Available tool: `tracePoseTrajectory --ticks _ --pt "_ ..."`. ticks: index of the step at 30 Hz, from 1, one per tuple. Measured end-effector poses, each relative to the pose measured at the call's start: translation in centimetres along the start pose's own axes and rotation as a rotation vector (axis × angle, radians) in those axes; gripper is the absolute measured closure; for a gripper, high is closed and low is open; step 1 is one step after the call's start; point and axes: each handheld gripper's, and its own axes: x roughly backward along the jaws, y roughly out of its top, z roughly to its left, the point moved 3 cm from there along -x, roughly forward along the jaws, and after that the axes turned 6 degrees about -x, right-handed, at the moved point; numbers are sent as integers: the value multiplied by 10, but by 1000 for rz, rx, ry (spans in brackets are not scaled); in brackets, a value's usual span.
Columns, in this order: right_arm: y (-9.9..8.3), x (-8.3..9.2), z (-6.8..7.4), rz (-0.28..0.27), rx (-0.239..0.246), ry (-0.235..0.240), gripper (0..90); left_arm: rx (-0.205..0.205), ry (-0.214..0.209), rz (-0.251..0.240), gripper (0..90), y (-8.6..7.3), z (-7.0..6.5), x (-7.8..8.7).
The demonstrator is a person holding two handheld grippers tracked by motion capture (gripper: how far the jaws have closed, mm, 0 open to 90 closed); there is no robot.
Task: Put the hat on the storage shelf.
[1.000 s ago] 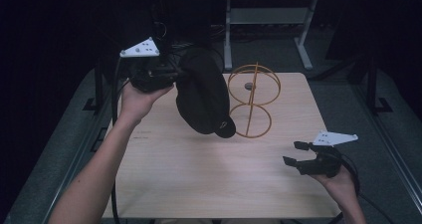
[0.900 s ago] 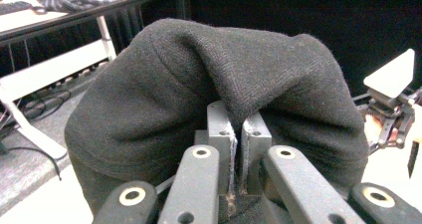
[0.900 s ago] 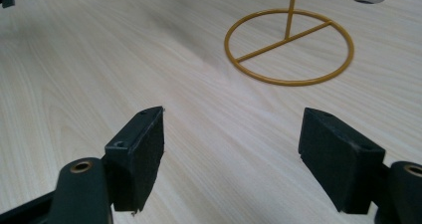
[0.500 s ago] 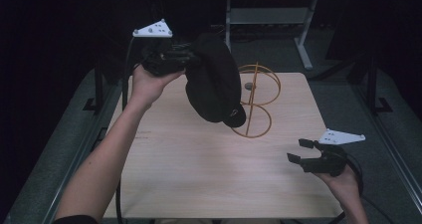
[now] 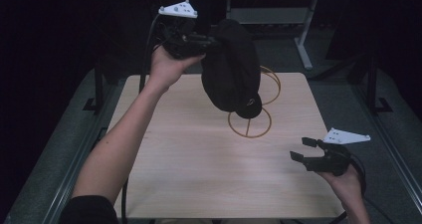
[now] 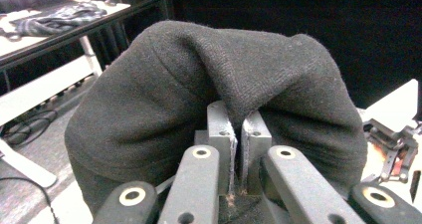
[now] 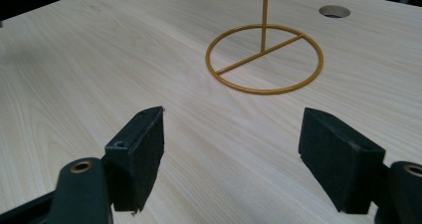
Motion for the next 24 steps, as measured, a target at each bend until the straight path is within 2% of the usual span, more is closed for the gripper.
tracePoseTrajectory --ticks 2,8,16,24 --pt "0 0 0 -1 -1 1 258 -10 -11 14 868 5 0 -8" --pt "-1 -1 0 4 -8 3 258 10 -30 34 867 9 0 -32" --pt "-3 -2 -2 0 -12 -2 258 14 -33 92 866 6 3 -61" --pt "-5 -2 -4 -1 -12 -5 258 35 -41 110 866 4 6 -85"
